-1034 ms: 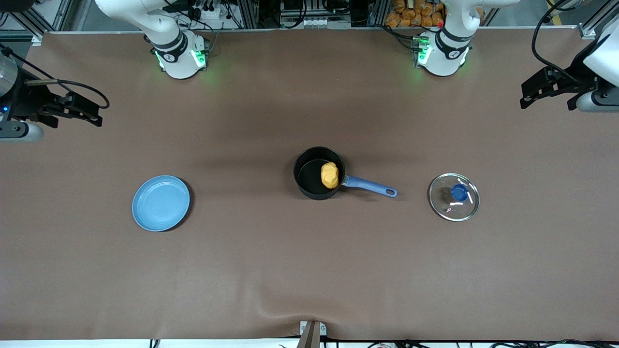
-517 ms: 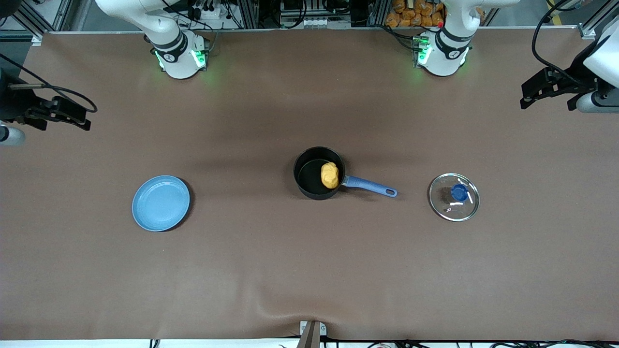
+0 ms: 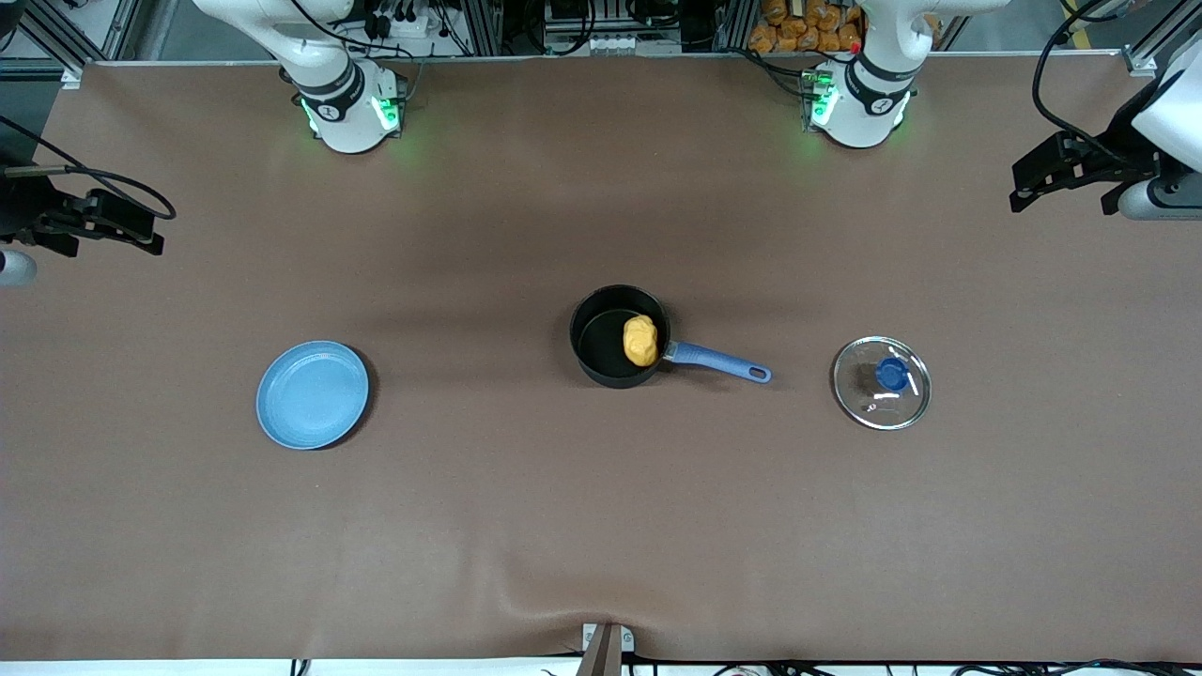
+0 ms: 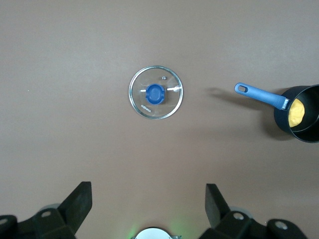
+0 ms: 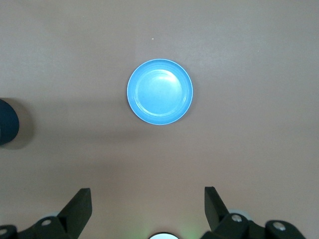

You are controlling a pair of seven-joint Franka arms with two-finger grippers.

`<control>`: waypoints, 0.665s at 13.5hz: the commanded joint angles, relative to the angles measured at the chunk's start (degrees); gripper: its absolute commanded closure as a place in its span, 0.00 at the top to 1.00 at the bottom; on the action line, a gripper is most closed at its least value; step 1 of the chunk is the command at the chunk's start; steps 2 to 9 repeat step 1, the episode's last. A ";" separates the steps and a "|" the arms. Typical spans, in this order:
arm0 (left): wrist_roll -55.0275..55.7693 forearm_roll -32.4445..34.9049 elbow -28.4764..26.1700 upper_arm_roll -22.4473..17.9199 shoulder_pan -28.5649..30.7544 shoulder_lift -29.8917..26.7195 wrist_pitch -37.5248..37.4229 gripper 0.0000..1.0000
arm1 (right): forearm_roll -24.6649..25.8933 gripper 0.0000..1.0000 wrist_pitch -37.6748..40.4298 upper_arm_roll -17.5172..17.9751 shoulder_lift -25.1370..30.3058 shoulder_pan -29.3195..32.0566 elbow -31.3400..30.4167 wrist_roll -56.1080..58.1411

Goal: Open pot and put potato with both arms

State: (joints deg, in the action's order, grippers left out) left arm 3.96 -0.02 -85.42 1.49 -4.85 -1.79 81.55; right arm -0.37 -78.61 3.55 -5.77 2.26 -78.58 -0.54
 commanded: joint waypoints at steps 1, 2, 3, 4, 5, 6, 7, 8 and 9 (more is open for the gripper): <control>0.08 -0.42 0.08 -0.09 -0.34 -0.32 -0.43 1.00 | 2.56 1.00 -1.45 0.85 0.41 0.12 -0.17 3.25; 0.08 -0.42 0.08 -0.09 -0.34 -0.32 -0.43 1.00 | 2.56 1.00 -1.45 0.85 0.41 0.12 -0.17 3.25; 0.08 -0.42 0.08 -0.09 -0.34 -0.32 -0.43 1.00 | 2.56 1.00 -1.45 0.85 0.41 0.12 -0.17 3.25; 0.08 -0.42 0.08 -0.09 -0.34 -0.32 -0.43 1.00 | 2.56 1.00 -1.45 0.85 0.41 0.12 -0.17 3.25; 0.08 -0.42 0.08 -0.09 -0.34 -0.32 -0.43 1.00 | 2.56 1.00 -1.45 0.85 0.41 0.12 -0.17 3.25; 0.08 -0.42 0.08 -0.09 -0.34 -0.32 -0.43 1.00 | 2.56 1.00 -1.45 0.85 0.41 0.12 -0.17 3.25; 0.08 -0.42 0.08 -0.09 -0.34 -0.32 -0.43 1.00 | 2.56 1.00 -1.45 0.85 0.41 0.12 -0.17 3.25; 0.08 -0.42 0.08 -0.09 -0.34 -0.32 -0.43 1.00 | 2.56 1.00 -1.45 0.85 0.41 0.12 -0.17 3.25; 0.08 -0.42 0.08 -0.09 -0.34 -0.32 -0.43 1.00 | 2.56 1.00 -1.45 0.85 0.41 0.12 -0.17 3.25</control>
